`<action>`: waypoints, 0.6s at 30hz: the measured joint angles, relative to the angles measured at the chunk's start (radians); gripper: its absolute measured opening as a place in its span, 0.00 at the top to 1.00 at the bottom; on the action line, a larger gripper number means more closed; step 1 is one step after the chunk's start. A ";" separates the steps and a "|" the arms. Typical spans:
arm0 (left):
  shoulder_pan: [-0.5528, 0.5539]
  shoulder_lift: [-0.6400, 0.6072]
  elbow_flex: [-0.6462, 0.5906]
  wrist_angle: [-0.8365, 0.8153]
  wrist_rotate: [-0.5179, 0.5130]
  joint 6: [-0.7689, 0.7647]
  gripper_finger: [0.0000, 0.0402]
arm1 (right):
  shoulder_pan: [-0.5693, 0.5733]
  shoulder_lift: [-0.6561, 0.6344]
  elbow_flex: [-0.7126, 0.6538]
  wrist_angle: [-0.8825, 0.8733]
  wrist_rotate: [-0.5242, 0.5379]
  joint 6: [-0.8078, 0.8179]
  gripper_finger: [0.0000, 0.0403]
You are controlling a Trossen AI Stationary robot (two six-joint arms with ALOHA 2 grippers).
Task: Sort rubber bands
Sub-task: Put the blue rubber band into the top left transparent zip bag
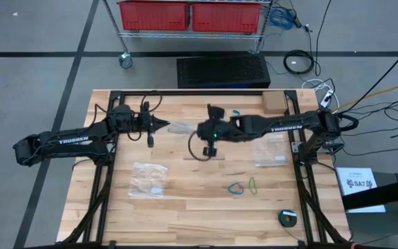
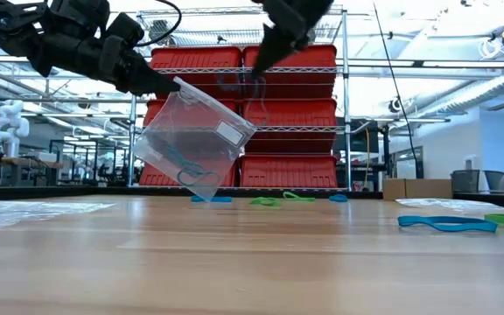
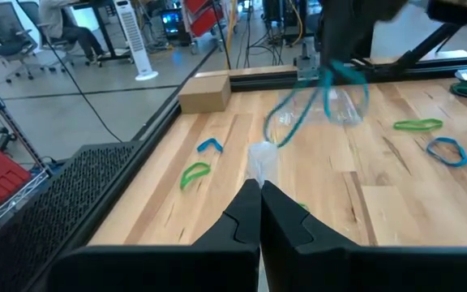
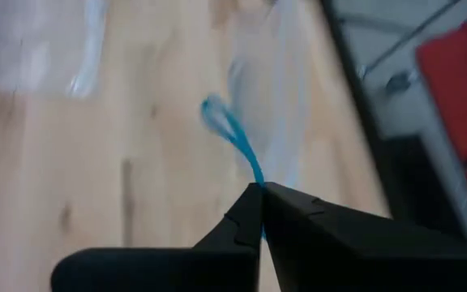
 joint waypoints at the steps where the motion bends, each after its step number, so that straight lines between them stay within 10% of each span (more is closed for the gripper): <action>1: 0.000 0.000 0.000 0.000 0.000 -0.001 1.00 | -0.008 0.000 0.008 0.025 -0.001 -0.025 1.00; 18: 0.000 0.003 0.000 0.026 0.000 -0.003 1.00 | -0.042 0.000 0.039 0.263 -0.012 -0.172 1.00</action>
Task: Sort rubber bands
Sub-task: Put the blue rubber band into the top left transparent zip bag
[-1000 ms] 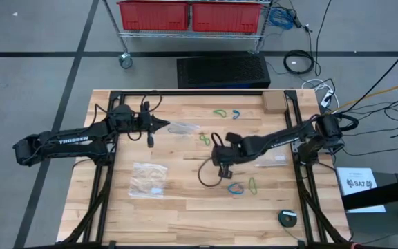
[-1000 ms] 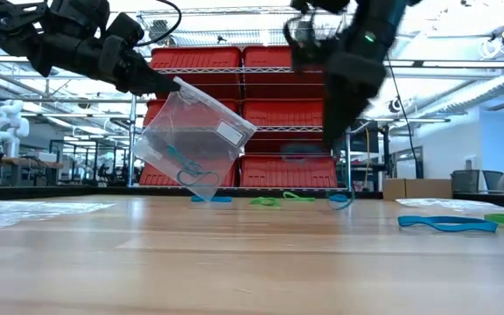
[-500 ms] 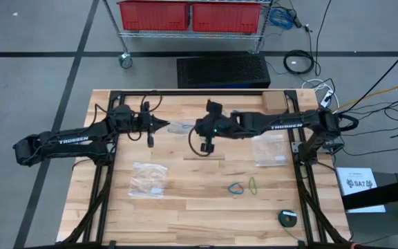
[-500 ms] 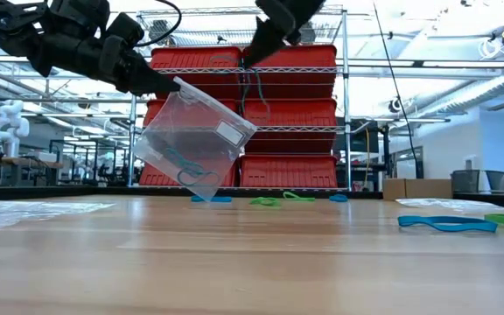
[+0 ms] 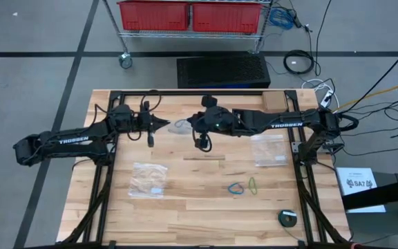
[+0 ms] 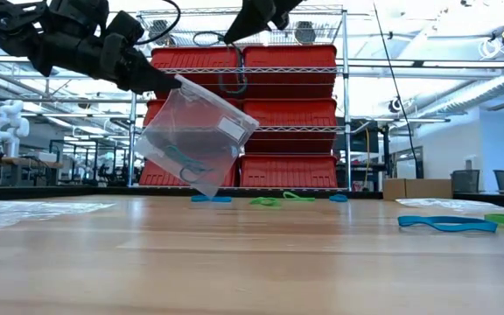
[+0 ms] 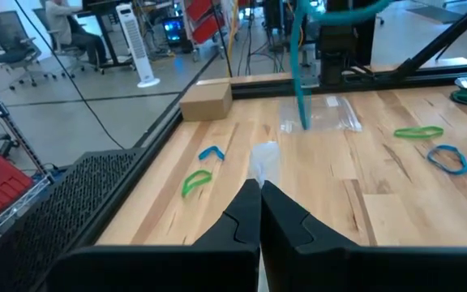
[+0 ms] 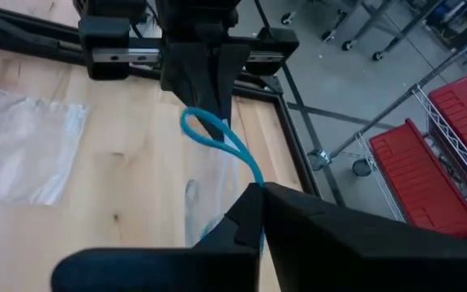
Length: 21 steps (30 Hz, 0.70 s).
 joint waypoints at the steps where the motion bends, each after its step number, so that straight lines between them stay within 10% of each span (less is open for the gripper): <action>1: 0.000 0.002 0.000 0.002 0.000 0.000 1.00 | 0.000 0.000 0.000 0.004 0.000 0.000 1.00; 21: -0.017 0.084 0.000 0.126 0.048 -0.026 1.00 | -0.002 0.000 0.000 0.049 -0.024 -0.018 1.00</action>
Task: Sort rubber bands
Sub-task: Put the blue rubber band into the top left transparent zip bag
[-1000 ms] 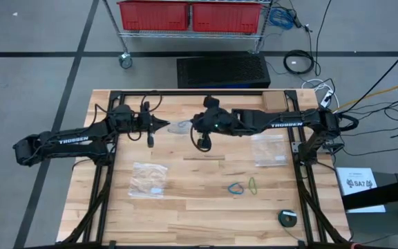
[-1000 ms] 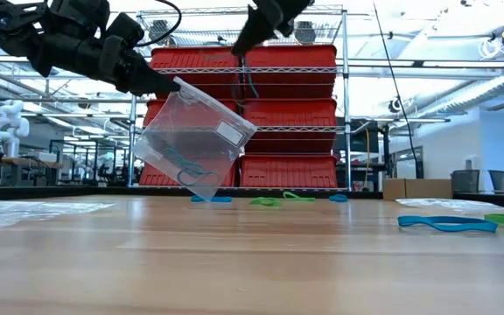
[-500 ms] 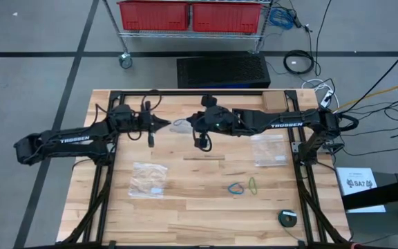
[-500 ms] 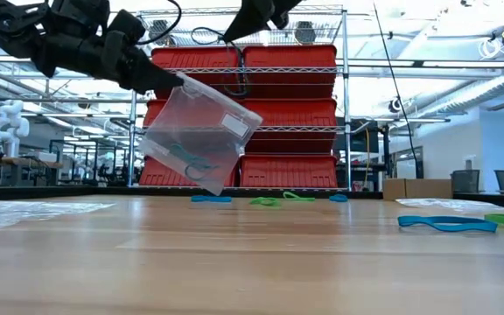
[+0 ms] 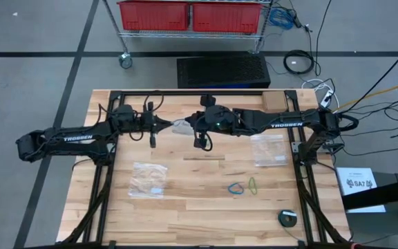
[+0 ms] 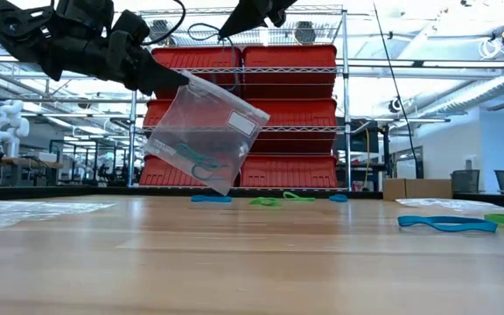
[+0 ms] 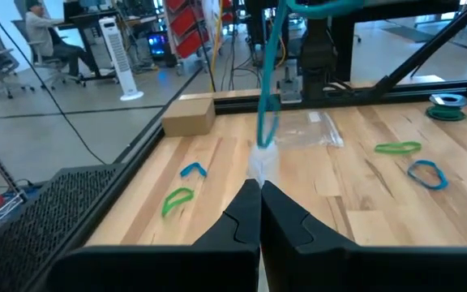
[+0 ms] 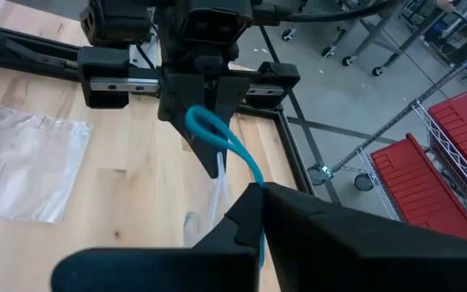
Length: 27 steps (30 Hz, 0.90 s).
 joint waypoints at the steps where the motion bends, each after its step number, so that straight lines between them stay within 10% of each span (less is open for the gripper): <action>1: 0.000 0.000 0.000 0.000 0.000 0.000 1.00 | 0.000 0.000 0.000 0.000 0.000 0.000 1.00; 27: 0.000 0.000 0.000 0.008 -0.001 0.000 1.00 | -0.050 0.075 0.000 -0.049 -0.055 0.075 1.00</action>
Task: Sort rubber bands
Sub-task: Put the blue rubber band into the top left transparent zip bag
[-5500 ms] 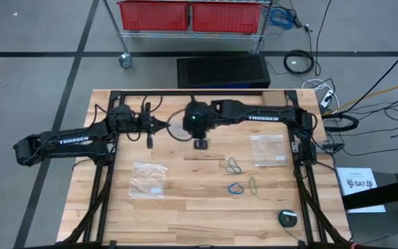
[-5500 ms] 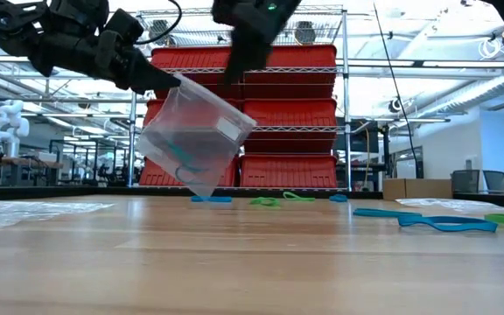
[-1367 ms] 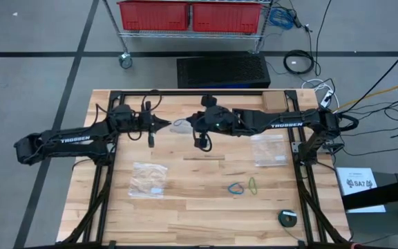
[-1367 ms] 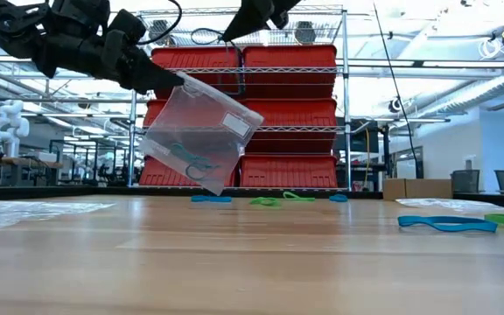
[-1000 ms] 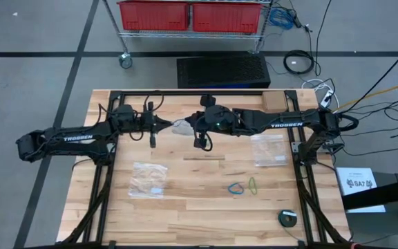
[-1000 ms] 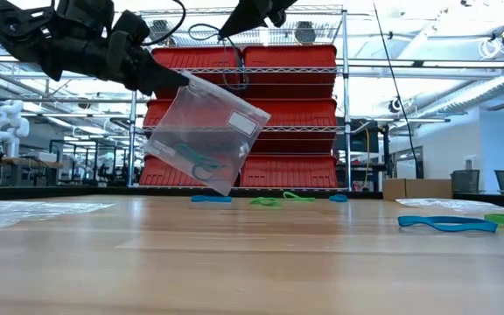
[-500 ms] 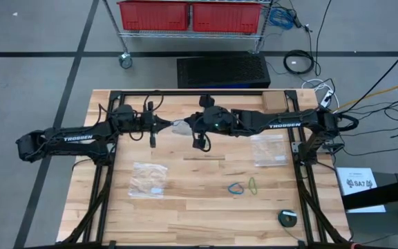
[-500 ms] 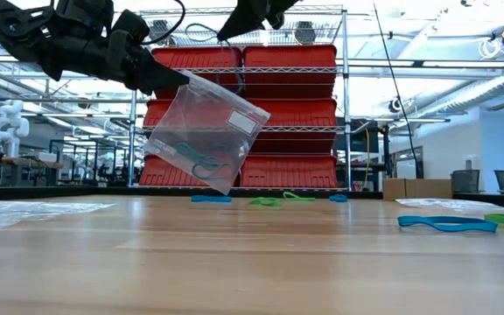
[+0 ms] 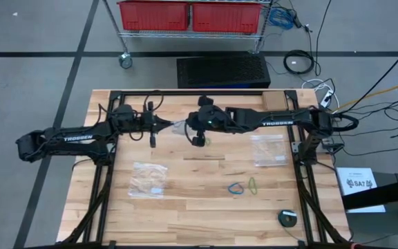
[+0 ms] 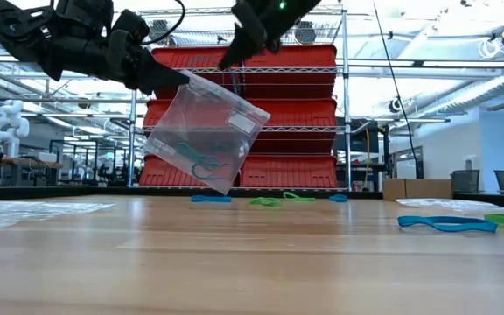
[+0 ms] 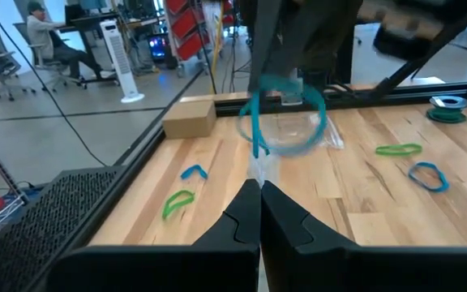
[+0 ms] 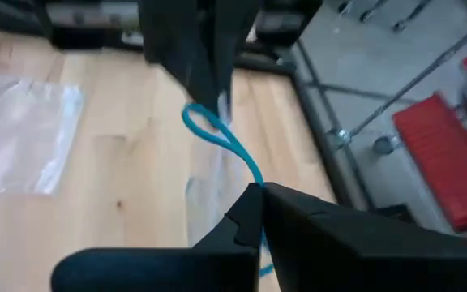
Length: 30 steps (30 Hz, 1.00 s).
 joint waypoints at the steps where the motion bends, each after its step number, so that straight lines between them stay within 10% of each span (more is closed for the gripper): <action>1: 0.000 0.000 0.000 0.000 0.000 0.000 1.00 | -0.004 0.010 0.000 -0.007 -0.005 0.004 1.00; 30: -0.022 0.000 0.000 0.017 -0.002 -0.002 1.00 | -0.078 0.071 0.000 -0.054 -0.212 0.163 0.95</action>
